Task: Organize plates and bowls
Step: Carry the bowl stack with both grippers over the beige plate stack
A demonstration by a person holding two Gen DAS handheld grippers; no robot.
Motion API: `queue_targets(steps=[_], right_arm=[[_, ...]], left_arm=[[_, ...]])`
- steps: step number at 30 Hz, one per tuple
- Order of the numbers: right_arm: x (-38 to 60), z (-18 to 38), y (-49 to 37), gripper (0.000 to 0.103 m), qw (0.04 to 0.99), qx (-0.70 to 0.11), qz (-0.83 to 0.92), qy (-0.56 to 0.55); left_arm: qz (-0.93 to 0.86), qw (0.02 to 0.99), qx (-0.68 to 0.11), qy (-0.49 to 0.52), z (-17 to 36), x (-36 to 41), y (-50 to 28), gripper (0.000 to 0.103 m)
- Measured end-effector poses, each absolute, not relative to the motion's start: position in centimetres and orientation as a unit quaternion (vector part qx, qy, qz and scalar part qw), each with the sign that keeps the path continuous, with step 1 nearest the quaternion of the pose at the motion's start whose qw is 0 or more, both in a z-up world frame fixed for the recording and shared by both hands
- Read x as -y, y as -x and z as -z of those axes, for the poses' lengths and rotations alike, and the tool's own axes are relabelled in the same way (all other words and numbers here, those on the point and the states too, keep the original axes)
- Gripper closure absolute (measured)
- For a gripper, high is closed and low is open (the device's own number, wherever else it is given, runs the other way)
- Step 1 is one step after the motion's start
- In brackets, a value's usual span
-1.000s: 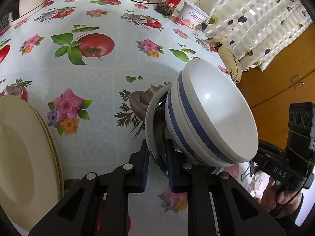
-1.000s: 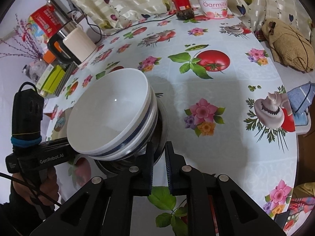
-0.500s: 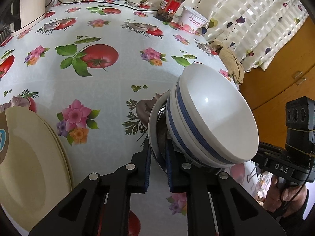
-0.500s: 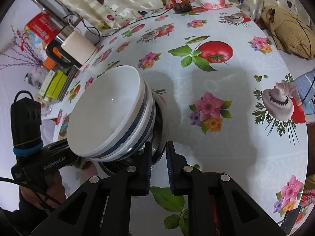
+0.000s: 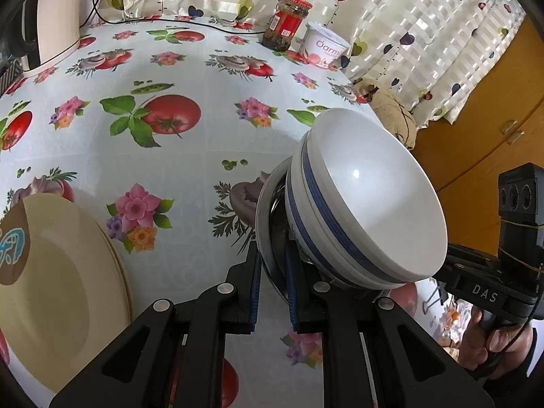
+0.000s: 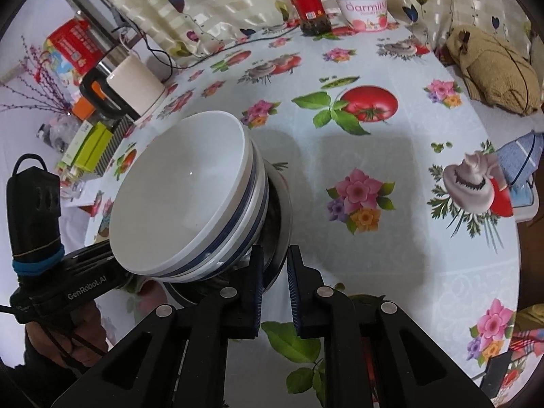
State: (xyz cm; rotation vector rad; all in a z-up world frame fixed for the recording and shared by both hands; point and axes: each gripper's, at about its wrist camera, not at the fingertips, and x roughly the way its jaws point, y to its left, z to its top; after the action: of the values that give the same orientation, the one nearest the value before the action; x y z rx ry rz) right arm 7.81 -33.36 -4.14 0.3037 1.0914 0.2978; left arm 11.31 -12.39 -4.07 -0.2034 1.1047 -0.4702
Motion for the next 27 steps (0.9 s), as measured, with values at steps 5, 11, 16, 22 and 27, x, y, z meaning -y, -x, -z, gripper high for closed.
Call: queue_targets(steps=[5, 11, 16, 22, 27], right_arm=[[32.8, 3.0, -7.6, 0.089, 0.838, -0.512, -0.138, -0.131], [31.9, 2.3, -7.6, 0.089, 0.839, -0.511, -0.141, -0.123], [31.0, 1.4, -7.5, 0.089, 0.843, -0.504, -0.150, -0.115], [29.5, 0.3, -7.7, 0.089, 0.845, -0.498, -0.164, -0.106], [27.4, -0.5, -8.1, 0.089, 0.844, -0.495, -0.184, -0.095]], left_arm=[[0.219, 0.823, -0.515, 0.097, 3.4, 11.9, -11.2, 0.089], [0.214, 0.826, -0.512, 0.102, 2.7, 11.1, -10.8, 0.089], [0.206, 0.833, -0.503, 0.105, 1.7, 10.1, -10.4, 0.089], [0.189, 0.841, -0.494, 0.111, 0.5, 8.2, -9.8, 0.089], [0.166, 0.849, -0.486, 0.123, -0.3, 5.5, -9.1, 0.089]])
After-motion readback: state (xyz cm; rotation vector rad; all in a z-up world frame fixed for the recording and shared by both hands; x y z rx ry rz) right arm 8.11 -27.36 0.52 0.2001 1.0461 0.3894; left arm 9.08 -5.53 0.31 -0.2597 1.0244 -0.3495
